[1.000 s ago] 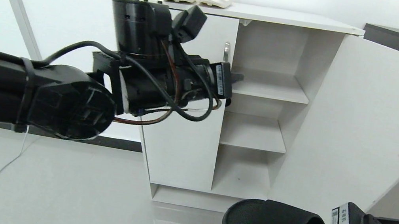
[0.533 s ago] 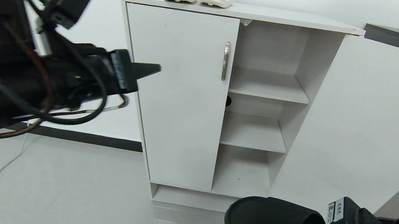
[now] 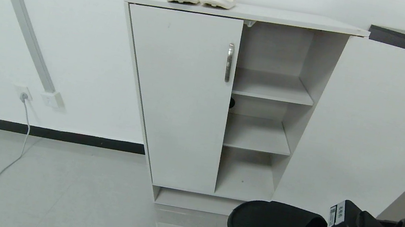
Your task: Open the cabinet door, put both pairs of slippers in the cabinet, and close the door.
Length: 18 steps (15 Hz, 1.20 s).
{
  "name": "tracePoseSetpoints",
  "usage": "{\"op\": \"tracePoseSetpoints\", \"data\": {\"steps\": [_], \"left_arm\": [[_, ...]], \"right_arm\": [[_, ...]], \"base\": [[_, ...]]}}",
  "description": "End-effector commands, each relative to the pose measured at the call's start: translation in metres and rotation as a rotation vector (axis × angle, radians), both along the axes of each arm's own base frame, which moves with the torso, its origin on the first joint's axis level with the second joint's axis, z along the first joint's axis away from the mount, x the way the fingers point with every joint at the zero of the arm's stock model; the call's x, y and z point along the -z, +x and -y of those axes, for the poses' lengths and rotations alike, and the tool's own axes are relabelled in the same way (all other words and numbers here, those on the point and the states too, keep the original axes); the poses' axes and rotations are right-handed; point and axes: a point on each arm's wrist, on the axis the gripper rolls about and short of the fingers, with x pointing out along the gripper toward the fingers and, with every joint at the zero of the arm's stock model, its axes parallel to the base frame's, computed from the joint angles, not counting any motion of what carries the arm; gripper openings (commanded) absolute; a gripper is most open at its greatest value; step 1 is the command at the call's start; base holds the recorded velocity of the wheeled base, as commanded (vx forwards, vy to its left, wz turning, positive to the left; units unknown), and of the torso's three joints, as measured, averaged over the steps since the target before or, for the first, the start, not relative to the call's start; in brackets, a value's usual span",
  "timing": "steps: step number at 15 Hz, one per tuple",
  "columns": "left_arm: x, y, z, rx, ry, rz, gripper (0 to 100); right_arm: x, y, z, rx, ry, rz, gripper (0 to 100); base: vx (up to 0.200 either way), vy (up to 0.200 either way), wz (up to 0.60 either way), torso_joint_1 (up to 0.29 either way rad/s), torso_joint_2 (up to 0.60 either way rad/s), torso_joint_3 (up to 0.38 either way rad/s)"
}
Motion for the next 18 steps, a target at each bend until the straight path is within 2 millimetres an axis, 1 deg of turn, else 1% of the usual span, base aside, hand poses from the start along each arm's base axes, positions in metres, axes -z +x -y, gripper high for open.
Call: {"op": "tracePoseSetpoints", "data": {"steps": [1, 2, 4, 5, 6, 7, 9, 11, 12, 13, 14, 15, 16, 18], "left_arm": [[0.064, -0.044, -0.009, -0.187, 0.084, 0.059, 0], [0.08, -0.044, -0.006, -0.315, 0.174, 0.051, 0], [0.099, -0.041, -0.003, -0.422, 0.252, 0.038, 0], [0.122, -0.035, -0.003, -0.435, 0.327, 0.051, 0], [0.134, -0.027, -0.003, -0.439, 0.319, 0.073, 0], [0.141, -0.021, -0.003, -0.433, 0.301, 0.121, 0], [0.145, -0.02, -0.001, -0.337, 0.28, 0.114, 0], [0.144, -0.02, 0.0, -0.288, 0.291, 0.125, 0], [0.145, -0.02, 0.0, -0.3, 0.289, 0.123, 0], [0.145, -0.02, -0.002, -0.381, 0.294, 0.113, 0], [0.145, -0.02, -0.001, -0.37, 0.298, 0.115, 0], [0.145, -0.02, 0.0, -0.3, 0.291, 0.121, 0], [0.145, -0.02, 0.0, -0.288, 0.281, 0.12, 0], [0.145, -0.02, -0.001, -0.35, 0.27, 0.113, 0]], "right_arm": [[0.002, 0.001, -0.001, -0.002, -0.006, -0.004, 0], [0.002, 0.001, -0.001, -0.003, -0.006, -0.004, 0], [0.002, 0.001, -0.001, -0.003, -0.004, -0.003, 0], [0.001, 0.0, 0.0, -0.003, -0.002, -0.001, 0], [0.0, 0.0, -0.001, -0.003, 0.001, 0.002, 0], [-0.001, 0.0, 0.0, -0.003, 0.006, 0.006, 0], [-0.001, 0.0, 0.0, -0.003, 0.009, 0.009, 0], [0.0, 0.0, -0.001, -0.003, 0.006, 0.006, 0], [0.001, 0.001, -0.001, -0.003, 0.004, 0.004, 0], [0.002, 0.001, -0.002, -0.003, -0.001, 0.0, 0], [0.002, 0.003, -0.003, -0.003, -0.002, -0.001, 0], [0.005, 0.005, -0.006, -0.002, -0.008, -0.006, 0], [0.008, 0.007, -0.008, 0.001, -0.015, -0.01, 0], [0.014, 0.016, -0.015, 0.081, -0.033, 0.015, 0]], "base": [[0.0, 0.0, 0.0, 0.0, 0.0, 0.0], [0.0, 0.0, 0.0, 0.0, 0.0, 0.0], [0.0, 0.0, 0.0, 0.0, 0.0, 0.0], [0.0, 0.0, 0.0, 0.0, 0.0, 0.0], [0.0, 0.0, 0.0, 0.0, 0.0, 0.0], [0.0, 0.0, 0.0, 0.0, 0.0, 0.0], [0.0, 0.0, 0.0, 0.0, 0.0, 0.0], [0.0, 0.0, 0.0, 0.0, 0.0, 0.0], [0.0, 0.0, 0.0, 0.0, 0.0, 0.0], [0.0, 0.0, 0.0, 0.0, 0.0, 0.0], [0.0, 0.0, 0.0, 0.0, 0.0, 0.0], [0.0, 0.0, 0.0, 0.0, 0.0, 0.0], [0.0, 0.0, 0.0, 0.0, 0.0, 0.0], [0.0, 0.0, 0.0, 0.0, 0.0, 0.0]]}}
